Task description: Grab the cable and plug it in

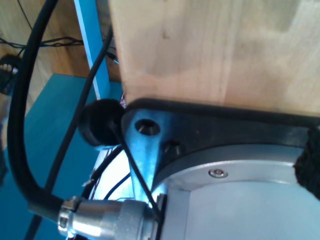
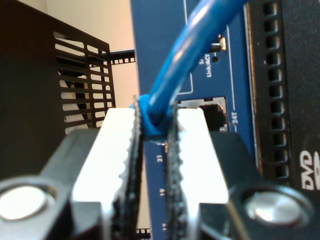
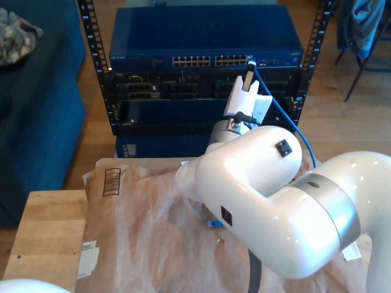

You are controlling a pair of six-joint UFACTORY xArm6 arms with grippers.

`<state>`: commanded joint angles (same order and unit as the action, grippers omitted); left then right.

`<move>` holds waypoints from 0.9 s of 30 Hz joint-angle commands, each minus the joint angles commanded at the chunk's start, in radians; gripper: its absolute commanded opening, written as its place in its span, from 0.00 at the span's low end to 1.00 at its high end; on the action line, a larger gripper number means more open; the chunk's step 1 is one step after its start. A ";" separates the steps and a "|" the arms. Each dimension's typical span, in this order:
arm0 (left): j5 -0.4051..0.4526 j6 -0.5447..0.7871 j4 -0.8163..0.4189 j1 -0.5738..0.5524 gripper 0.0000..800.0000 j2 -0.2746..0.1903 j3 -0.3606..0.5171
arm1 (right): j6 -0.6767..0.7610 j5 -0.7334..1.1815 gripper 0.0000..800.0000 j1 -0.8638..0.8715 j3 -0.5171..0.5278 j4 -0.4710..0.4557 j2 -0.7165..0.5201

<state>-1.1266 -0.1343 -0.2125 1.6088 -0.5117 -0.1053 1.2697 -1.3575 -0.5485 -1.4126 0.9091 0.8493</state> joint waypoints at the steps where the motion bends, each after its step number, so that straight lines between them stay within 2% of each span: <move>1: -0.002 0.000 0.000 0.000 1.00 0.000 0.000 | 0.000 0.002 0.00 0.002 -0.002 0.000 0.002; 27: 0.000 0.000 0.000 0.000 1.00 0.000 0.000 | 0.000 0.012 0.00 0.005 -0.025 -0.002 0.015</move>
<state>-1.1266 -0.1343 -0.2125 1.6088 -0.5117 -0.1053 1.2697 -1.3452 -0.5439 -1.4371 0.9076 0.8646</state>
